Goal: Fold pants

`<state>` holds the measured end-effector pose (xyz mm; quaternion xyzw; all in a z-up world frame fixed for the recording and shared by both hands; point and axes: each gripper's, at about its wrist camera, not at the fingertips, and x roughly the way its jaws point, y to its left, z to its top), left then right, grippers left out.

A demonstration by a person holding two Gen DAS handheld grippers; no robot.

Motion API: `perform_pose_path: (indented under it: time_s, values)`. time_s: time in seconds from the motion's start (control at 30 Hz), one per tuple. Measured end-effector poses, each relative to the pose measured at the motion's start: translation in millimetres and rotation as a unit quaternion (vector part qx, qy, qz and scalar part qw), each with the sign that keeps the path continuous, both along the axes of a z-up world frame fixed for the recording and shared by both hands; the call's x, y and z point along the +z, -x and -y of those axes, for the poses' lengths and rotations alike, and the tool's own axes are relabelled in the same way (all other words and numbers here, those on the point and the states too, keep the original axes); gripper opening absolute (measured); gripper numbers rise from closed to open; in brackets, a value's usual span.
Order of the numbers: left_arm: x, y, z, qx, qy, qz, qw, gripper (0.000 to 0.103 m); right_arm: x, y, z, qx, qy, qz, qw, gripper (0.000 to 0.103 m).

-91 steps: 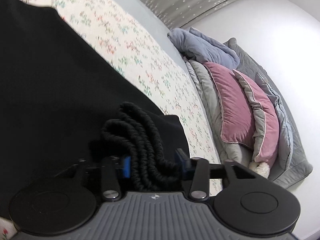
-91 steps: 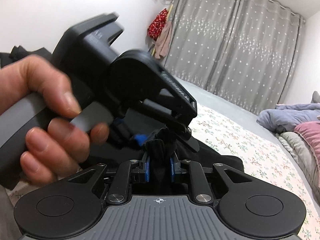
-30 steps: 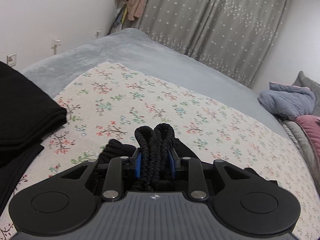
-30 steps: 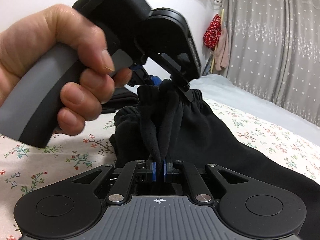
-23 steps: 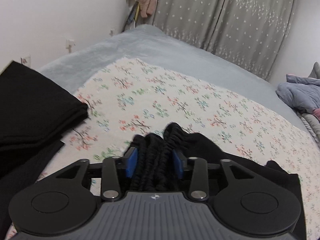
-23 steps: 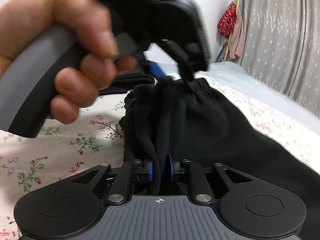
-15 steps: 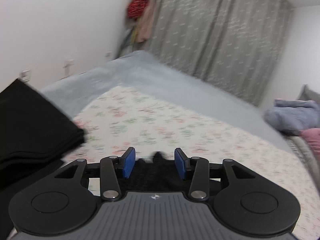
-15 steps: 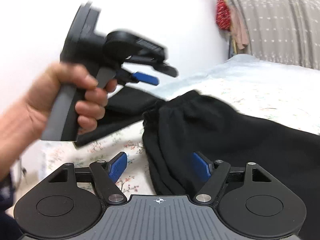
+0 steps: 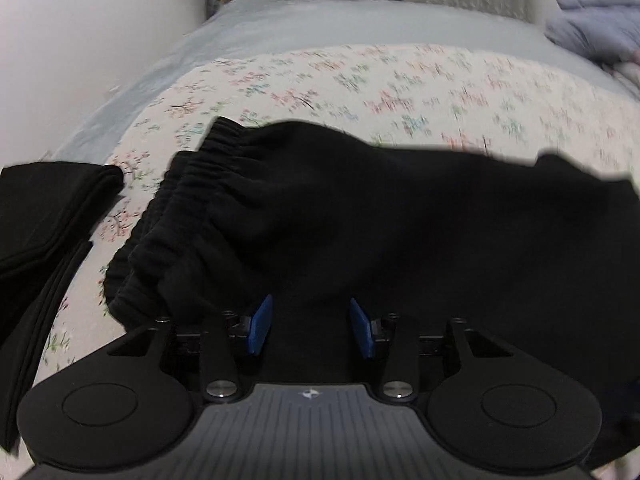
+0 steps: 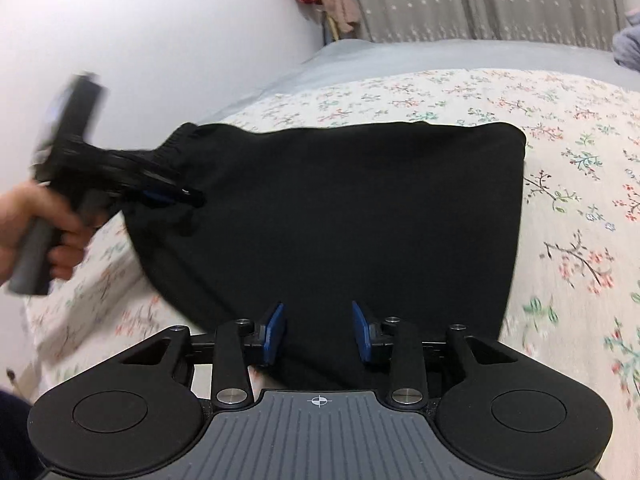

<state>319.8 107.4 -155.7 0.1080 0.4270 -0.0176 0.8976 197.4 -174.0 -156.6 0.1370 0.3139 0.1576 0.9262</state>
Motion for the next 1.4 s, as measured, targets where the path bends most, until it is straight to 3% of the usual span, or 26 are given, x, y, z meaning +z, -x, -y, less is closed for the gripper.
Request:
perform_pose_path:
  time_s: [0.23,0.37,0.5,0.6,0.67,0.8,0.93,1.07,1.1,1.17,1.23,1.4]
  values:
    - [6.5,0.8,1.2,0.029,0.001,0.000,0.9996,0.044,7.1,23.5,0.3,0.043,0.035,-0.002,0.998,0.036]
    - [18.7,8.5,16.5,0.032,0.003,0.022,0.9992,0.045,21.0,39.0,34.8,0.007,-0.025,0.037,0.999,0.038]
    - [32.9,28.9,51.5,-0.017,0.053,0.049,0.9972,0.048,-12.6,32.6,38.4,-0.002,0.003,-0.010,1.000,0.038]
    - [32.5,42.4,89.9,-0.073,0.101,0.044,0.9912,0.050,-19.8,39.5,32.8,-0.005,0.012,0.014,1.000,0.038]
    - [29.3,52.2,119.3,-0.112,0.110,0.041,0.9867,0.050,-14.5,38.2,22.5,0.008,0.048,0.011,0.999,0.044]
    - [23.2,65.0,167.6,-0.188,0.110,0.039,0.9753,0.050,1.8,34.1,17.4,0.076,0.109,0.004,0.991,0.047]
    - [21.5,64.7,198.0,-0.226,0.114,0.039,0.9666,0.050,14.5,37.9,41.8,0.114,0.086,0.004,0.990,0.047]
    - [8.8,62.5,232.1,-0.258,0.107,0.031,0.9597,0.051,-13.6,36.1,58.5,0.122,0.063,-0.011,0.991,0.050]
    - [3.6,61.3,243.7,-0.267,0.096,0.032,0.9585,0.052,-22.0,38.9,62.4,0.117,0.042,0.007,0.992,0.051]
    - [-3.8,58.1,261.0,-0.276,0.072,0.033,0.9579,0.054,-28.4,41.8,62.3,0.107,0.017,0.020,0.994,0.056]
    - [-12.2,48.0,270.7,-0.273,0.055,0.026,0.9601,0.054,-24.8,38.7,56.8,0.111,0.027,0.015,0.993,0.061]
    - [-21.6,18.4,267.9,-0.243,0.064,0.018,0.9679,0.055,-26.9,37.7,35.2,0.124,0.064,0.028,0.990,0.073]
